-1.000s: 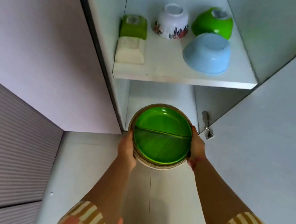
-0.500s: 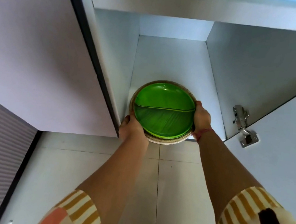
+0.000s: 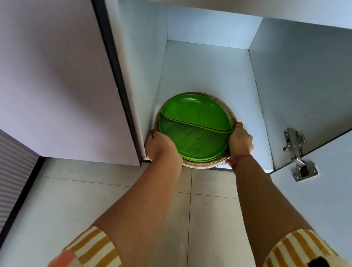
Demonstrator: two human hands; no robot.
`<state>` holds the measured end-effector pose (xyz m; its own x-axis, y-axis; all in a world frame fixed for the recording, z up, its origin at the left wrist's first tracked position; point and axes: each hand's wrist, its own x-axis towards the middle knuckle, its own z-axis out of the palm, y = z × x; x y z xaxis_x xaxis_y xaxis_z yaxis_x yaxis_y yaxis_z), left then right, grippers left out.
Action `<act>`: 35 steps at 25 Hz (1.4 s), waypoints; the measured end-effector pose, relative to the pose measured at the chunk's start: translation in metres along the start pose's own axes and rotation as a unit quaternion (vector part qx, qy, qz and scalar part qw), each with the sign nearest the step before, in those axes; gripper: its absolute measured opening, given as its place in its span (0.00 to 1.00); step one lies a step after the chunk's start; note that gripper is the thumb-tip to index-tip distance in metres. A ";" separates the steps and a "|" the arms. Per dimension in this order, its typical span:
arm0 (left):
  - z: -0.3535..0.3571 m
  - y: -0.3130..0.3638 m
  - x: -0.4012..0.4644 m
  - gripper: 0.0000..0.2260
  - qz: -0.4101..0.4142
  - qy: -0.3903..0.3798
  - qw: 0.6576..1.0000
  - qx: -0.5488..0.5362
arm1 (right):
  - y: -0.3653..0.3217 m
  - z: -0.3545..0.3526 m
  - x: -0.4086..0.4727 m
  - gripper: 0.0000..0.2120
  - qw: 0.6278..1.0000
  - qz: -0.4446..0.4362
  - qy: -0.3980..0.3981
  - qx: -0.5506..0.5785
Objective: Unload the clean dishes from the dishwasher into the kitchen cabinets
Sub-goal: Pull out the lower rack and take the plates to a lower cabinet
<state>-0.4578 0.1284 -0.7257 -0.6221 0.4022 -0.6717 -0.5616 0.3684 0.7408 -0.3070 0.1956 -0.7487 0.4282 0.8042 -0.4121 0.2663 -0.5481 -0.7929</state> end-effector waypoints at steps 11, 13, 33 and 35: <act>0.013 0.011 -0.029 0.19 0.018 0.081 0.994 -0.071 | 0.000 0.001 0.000 0.31 0.999 0.017 -0.019 -0.023; 0.017 0.012 -0.036 0.18 0.004 0.080 0.996 -0.038 | 0.002 0.000 0.003 0.32 0.999 0.019 -0.027 -0.022; -0.083 0.038 -0.197 0.09 -0.116 0.009 0.993 0.018 | -0.013 -0.083 -0.200 0.13 0.975 0.143 -0.138 0.101; -0.101 0.052 -0.235 0.08 -0.124 0.012 0.992 0.001 | -0.030 -0.106 -0.239 0.17 0.973 0.147 -0.138 0.116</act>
<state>-0.3961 -0.0317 -0.5286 -0.4781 0.2793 -0.8327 -0.6973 0.4558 0.5532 -0.3260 -0.0049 -0.5791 0.1997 0.6692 -0.7157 -0.0475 -0.7230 -0.6893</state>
